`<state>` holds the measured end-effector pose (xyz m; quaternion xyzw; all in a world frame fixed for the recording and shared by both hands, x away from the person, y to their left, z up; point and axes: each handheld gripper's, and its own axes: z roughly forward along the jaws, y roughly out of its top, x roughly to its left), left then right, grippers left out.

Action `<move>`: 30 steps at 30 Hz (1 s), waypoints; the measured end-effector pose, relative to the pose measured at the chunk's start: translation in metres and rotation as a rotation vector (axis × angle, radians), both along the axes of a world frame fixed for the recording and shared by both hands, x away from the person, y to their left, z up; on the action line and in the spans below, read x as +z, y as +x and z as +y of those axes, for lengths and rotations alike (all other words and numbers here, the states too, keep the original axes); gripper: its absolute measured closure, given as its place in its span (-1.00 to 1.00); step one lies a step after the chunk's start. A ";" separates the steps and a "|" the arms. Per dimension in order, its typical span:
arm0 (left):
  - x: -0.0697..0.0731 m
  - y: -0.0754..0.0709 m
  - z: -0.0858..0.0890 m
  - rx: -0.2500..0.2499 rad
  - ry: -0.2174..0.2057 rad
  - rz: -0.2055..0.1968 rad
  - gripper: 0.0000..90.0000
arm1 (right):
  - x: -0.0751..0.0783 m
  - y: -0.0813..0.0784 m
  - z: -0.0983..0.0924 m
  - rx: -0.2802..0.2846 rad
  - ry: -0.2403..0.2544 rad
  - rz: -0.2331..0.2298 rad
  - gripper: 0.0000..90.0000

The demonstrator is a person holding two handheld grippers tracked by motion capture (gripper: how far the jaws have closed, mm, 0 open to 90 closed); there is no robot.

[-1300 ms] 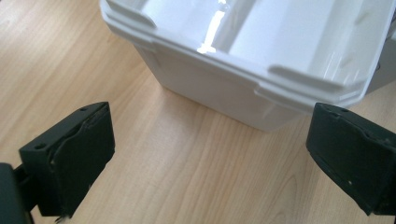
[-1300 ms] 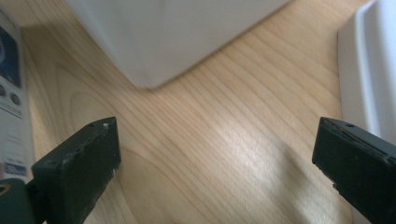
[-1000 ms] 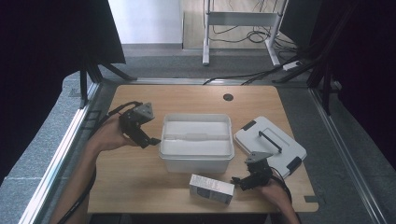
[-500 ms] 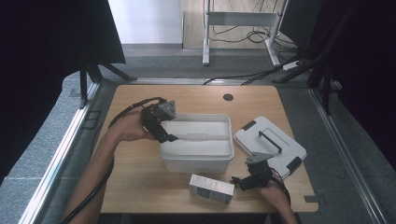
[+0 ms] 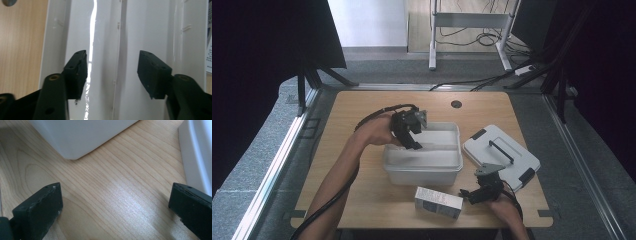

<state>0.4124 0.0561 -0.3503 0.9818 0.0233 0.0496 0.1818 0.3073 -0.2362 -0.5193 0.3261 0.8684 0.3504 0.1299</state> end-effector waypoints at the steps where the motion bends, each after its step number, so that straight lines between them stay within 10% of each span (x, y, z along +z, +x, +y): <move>1: 0.000 0.000 0.000 0.000 0.000 0.000 0.12 | 0.000 0.000 0.000 0.001 -0.001 0.001 -1.00; 14: -0.017 0.005 -0.023 -0.086 0.083 0.033 0.94 | 0.000 0.000 0.000 -0.001 0.001 0.001 -1.00; 30: -0.004 0.004 -0.022 -0.081 0.043 0.027 0.98 | 0.000 0.000 0.000 -0.002 0.000 0.002 -1.00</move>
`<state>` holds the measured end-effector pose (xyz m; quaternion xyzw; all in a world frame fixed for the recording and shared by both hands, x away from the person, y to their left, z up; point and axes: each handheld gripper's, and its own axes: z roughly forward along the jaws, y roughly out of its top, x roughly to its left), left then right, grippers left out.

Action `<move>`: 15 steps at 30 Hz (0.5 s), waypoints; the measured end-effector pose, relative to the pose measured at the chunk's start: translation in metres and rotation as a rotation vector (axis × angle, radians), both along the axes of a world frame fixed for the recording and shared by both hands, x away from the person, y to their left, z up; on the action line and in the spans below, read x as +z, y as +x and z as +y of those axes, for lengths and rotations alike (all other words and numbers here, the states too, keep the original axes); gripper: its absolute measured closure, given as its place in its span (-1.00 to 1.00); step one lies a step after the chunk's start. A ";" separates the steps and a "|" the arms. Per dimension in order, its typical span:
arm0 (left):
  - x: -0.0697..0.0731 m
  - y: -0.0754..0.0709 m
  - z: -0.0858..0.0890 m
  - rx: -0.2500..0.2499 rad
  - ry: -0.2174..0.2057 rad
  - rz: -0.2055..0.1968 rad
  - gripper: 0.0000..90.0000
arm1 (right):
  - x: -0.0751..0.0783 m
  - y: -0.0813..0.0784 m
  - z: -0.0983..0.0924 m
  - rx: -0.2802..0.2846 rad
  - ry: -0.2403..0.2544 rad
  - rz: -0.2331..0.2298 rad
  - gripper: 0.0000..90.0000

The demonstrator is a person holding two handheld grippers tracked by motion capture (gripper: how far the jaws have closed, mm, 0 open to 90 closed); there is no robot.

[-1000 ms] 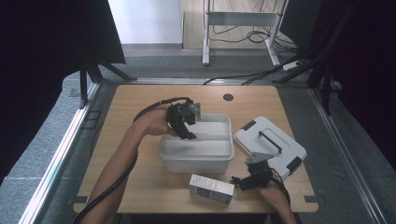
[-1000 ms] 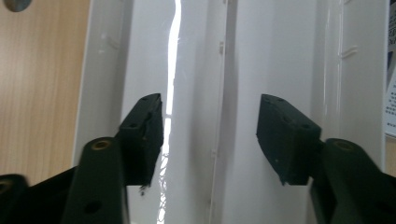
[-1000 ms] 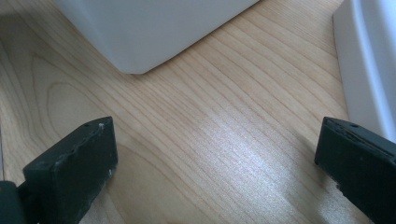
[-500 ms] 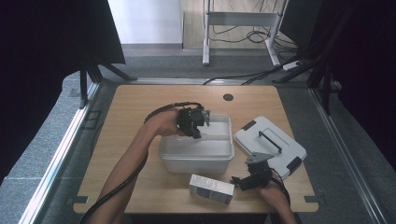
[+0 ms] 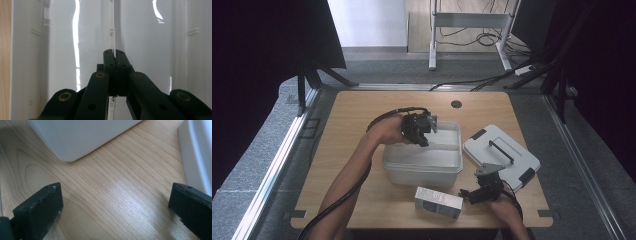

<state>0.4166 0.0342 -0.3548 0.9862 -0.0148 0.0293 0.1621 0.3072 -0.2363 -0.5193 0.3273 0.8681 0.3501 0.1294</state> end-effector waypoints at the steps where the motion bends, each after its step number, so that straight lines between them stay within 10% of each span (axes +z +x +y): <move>1: 0.000 0.000 0.000 0.000 0.000 0.000 0.98 | 0.000 0.000 0.000 0.000 0.000 0.000 -1.00; 15: 0.029 -0.004 0.013 0.076 -0.052 -0.041 0.98 | 0.000 0.000 0.000 0.002 0.000 -0.001 -1.00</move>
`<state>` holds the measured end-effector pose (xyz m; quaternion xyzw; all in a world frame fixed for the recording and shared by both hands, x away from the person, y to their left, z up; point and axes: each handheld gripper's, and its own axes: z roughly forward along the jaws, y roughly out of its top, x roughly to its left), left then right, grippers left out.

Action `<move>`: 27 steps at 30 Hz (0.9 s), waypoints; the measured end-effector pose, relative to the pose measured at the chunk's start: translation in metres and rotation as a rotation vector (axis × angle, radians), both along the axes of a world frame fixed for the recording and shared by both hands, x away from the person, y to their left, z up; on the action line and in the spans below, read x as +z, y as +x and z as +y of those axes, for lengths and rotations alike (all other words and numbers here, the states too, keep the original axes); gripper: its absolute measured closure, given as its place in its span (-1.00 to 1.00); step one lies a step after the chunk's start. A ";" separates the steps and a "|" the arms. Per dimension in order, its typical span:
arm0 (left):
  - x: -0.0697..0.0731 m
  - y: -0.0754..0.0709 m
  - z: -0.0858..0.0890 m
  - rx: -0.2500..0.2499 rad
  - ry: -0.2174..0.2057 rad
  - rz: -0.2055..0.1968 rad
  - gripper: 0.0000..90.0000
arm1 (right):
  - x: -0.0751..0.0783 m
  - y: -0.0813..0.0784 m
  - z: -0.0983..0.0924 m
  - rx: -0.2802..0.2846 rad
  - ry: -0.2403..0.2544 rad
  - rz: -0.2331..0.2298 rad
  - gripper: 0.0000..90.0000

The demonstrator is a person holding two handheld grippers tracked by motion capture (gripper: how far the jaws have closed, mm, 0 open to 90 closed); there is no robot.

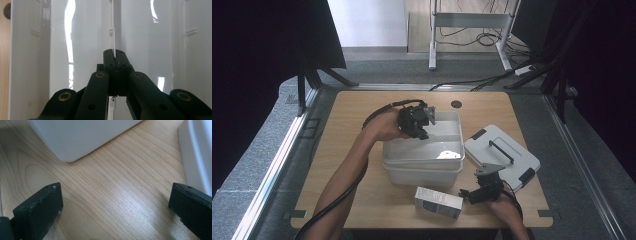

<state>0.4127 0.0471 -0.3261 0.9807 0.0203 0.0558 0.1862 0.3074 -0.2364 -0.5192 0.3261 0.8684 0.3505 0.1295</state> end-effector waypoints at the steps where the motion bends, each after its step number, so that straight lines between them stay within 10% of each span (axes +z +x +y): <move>1: 0.001 0.001 0.006 0.028 0.003 -0.005 0.98 | 0.000 0.000 0.000 0.000 0.000 0.000 -1.00; 27: 0.002 0.007 0.100 0.381 0.003 0.027 0.98 | 0.000 0.000 0.000 -0.002 0.001 0.000 -1.00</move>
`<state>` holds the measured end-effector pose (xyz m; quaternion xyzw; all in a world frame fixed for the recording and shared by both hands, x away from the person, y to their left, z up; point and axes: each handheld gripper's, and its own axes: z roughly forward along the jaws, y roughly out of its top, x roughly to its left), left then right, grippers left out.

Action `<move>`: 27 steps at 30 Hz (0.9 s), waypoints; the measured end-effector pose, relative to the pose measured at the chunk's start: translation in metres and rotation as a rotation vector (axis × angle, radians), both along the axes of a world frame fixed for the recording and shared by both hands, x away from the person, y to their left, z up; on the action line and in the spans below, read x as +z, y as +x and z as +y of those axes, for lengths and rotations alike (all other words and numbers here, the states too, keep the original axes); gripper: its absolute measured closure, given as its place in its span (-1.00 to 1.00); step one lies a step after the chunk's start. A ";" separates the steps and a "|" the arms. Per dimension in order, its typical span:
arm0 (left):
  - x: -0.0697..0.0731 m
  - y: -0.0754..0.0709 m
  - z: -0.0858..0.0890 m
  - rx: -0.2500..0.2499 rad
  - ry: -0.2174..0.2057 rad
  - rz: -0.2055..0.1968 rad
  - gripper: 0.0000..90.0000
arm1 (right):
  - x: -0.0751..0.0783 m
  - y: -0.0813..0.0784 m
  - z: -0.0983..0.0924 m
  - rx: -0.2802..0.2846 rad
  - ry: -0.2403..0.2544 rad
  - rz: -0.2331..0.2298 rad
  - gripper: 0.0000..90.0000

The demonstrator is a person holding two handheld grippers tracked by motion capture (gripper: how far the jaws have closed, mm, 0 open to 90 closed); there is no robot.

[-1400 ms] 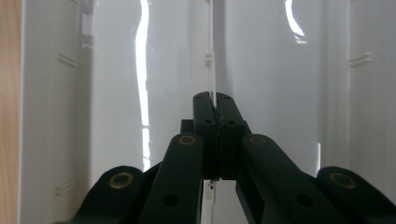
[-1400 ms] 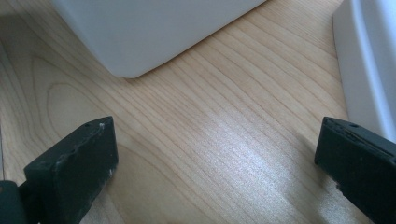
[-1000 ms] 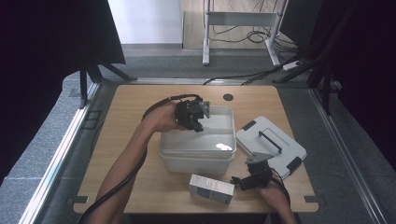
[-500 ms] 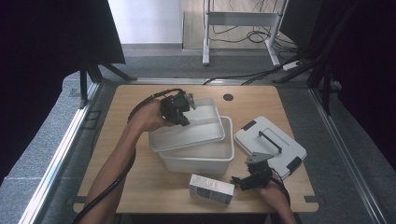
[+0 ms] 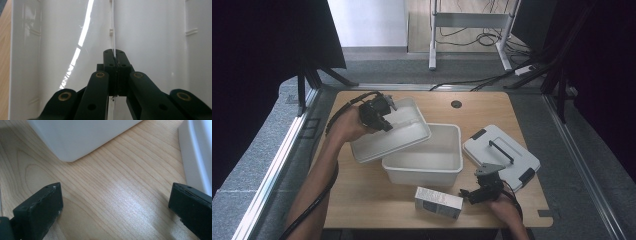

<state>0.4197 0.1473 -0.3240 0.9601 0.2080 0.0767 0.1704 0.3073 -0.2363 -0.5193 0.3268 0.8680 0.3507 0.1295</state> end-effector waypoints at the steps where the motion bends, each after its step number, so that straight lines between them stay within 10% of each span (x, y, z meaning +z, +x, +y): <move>1: 0.000 0.000 0.004 0.014 -0.003 0.001 0.98 | 0.000 0.000 0.000 0.000 0.000 0.000 -1.00; 27: -0.013 -0.015 0.112 0.300 -0.016 0.032 0.98 | 0.000 0.000 0.000 0.003 -0.003 -0.003 -1.00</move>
